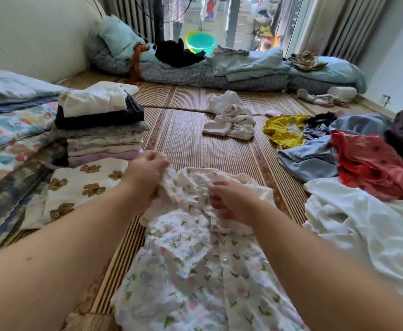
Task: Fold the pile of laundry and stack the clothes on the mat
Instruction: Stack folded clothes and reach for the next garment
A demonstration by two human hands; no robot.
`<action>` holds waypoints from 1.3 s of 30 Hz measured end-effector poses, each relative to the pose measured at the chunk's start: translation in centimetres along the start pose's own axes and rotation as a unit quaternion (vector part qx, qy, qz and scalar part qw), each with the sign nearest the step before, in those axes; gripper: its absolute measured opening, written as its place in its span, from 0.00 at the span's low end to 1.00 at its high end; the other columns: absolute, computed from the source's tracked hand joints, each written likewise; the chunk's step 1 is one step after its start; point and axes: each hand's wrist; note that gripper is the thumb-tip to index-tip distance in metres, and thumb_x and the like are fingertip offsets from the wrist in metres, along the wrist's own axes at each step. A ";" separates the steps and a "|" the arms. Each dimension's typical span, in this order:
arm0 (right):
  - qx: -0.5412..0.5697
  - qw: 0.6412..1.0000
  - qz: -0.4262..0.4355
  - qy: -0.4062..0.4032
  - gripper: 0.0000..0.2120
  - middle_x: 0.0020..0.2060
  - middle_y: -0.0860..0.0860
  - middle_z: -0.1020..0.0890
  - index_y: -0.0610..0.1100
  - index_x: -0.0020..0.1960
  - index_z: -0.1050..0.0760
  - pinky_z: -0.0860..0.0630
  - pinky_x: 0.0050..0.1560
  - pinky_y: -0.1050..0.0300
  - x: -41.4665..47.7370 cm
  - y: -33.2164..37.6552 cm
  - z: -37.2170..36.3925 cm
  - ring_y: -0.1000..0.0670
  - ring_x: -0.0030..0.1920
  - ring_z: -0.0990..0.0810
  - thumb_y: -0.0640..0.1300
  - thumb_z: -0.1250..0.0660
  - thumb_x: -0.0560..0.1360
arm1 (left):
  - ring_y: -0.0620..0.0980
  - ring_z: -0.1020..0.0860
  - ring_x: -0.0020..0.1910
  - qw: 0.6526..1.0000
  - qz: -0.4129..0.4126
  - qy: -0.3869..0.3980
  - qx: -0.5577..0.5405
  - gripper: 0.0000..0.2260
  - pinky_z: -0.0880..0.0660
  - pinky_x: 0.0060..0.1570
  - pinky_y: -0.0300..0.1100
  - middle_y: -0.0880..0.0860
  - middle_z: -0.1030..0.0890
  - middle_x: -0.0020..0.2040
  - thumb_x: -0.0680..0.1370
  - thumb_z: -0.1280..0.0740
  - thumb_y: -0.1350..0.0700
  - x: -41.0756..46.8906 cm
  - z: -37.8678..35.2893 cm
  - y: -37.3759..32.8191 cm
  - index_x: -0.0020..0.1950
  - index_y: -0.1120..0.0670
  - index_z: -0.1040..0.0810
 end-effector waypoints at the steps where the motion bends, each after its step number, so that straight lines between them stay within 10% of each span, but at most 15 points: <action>1: 0.019 1.000 0.018 -0.016 0.09 0.33 0.48 0.26 0.43 0.60 0.31 0.37 0.30 0.58 0.1 -0.4 0.6 0.52 0.30 0.31 0.41 0.39 0.80 | 0.57 0.22 0.39 0.999 -0.003 0.018 0.035 0.04 0.22 0.47 0.64 0.58 0.24 0.45 0.81 0.38 0.56 0.0 -1.7 0.1 0.50 0.54 0.26; 5: 0.087 0.990 0.052 -0.102 0.10 0.49 0.44 0.17 0.45 0.60 0.27 0.25 0.44 0.49 -0.3 -1.1 4.4 0.47 0.43 0.18 0.40 0.38 0.79 | 0.55 0.18 0.36 0.981 0.094 0.165 0.051 0.12 0.19 0.37 0.50 0.58 0.21 0.46 0.79 0.35 0.48 -0.1 -7.3 0.3 0.55 0.56 0.26; 8: 0.108 0.983 0.051 -0.141 0.08 0.45 0.47 0.16 0.47 0.54 0.24 0.23 0.36 0.56 -1.2 -2.3 7.2 0.50 0.40 0.17 0.40 0.37 0.78 | 0.57 0.18 0.46 0.929 0.202 0.293 0.104 0.31 0.20 0.39 0.45 0.59 0.26 0.61 0.67 0.34 0.31 0.4 -8.7 1.4 0.64 0.47 0.33; 12: -0.025 0.945 0.077 -0.316 0.07 0.43 0.49 0.18 0.46 0.51 0.22 0.25 0.34 0.58 -0.4 -3.6 9.8 0.52 0.40 0.20 0.39 0.34 0.74 | 0.53 0.20 0.46 0.972 0.028 0.079 0.221 0.24 0.23 0.41 0.45 0.54 0.22 0.56 0.74 0.33 0.39 3.6 -6.3 3.2 0.64 0.53 0.27; 17: -0.162 0.945 0.017 -0.284 0.25 0.52 0.48 0.21 0.43 0.68 0.30 0.22 0.52 0.50 3.1 -3.0 11.9 0.49 0.49 0.21 0.42 0.29 0.73 | 0.58 0.26 0.64 0.867 0.014 0.021 0.498 0.36 0.27 0.54 0.46 0.60 0.29 0.70 0.74 0.27 0.49 8.8 -2.3 4.2 0.77 0.55 0.39; 19: -0.153 0.961 -0.029 -0.227 0.32 0.60 0.45 0.24 0.42 0.73 0.35 0.21 0.51 0.50 4.5 -2.4 12.0 0.47 0.52 0.22 0.41 0.28 0.73 | 0.59 0.25 0.59 0.896 0.073 0.019 0.437 0.37 0.24 0.47 0.45 0.62 0.28 0.68 0.72 0.25 0.52 9.9 -2.2 4.3 0.76 0.57 0.39; 23: -0.226 0.961 -0.101 -0.121 0.20 0.56 0.41 0.18 0.38 0.63 0.24 0.21 0.36 0.56 6.4 -1.5 12.1 0.48 0.40 0.19 0.39 0.28 0.72 | 0.47 0.31 0.21 0.911 0.212 0.060 0.348 0.12 0.38 0.21 0.34 0.52 0.25 0.25 0.72 0.26 0.54 11.6 -1.3 4.2 0.47 0.60 0.22; 27: -0.258 0.951 -0.095 -0.141 0.08 0.38 0.43 0.18 0.36 0.46 0.20 0.26 0.25 0.61 6.7 -0.1 12.6 0.48 0.31 0.21 0.38 0.26 0.69 | 0.45 0.32 0.23 0.895 0.224 0.084 0.377 0.10 0.38 0.21 0.35 0.52 0.23 0.30 0.70 0.24 0.54 12.2 -0.7 3.7 0.45 0.58 0.20; 33: -0.066 0.967 0.085 -0.233 0.05 0.32 0.46 0.24 0.42 0.43 0.25 0.32 0.21 0.64 4.2 2.7 13.6 0.53 0.25 0.27 0.33 0.34 0.73 | 0.42 0.20 0.28 0.975 0.000 0.070 0.213 0.11 0.28 0.23 0.33 0.48 0.17 0.32 0.74 0.27 0.61 10.1 -1.7 0.7 0.54 0.61 0.22; 39: -0.059 0.964 0.167 -0.197 0.09 0.45 0.39 0.19 0.38 0.49 0.22 0.20 0.47 0.45 -3.2 0.6 13.2 0.42 0.43 0.20 0.29 0.32 0.71 | 0.56 0.19 0.48 0.977 -0.068 0.127 0.159 0.30 0.19 0.48 0.50 0.64 0.20 0.52 0.60 0.24 0.54 2.3 -0.7 -0.6 0.60 0.61 0.24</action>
Point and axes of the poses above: each hand's wrist, its own x-axis towards the middle knuckle, its own z-axis out of the back of the hand, y = z × x
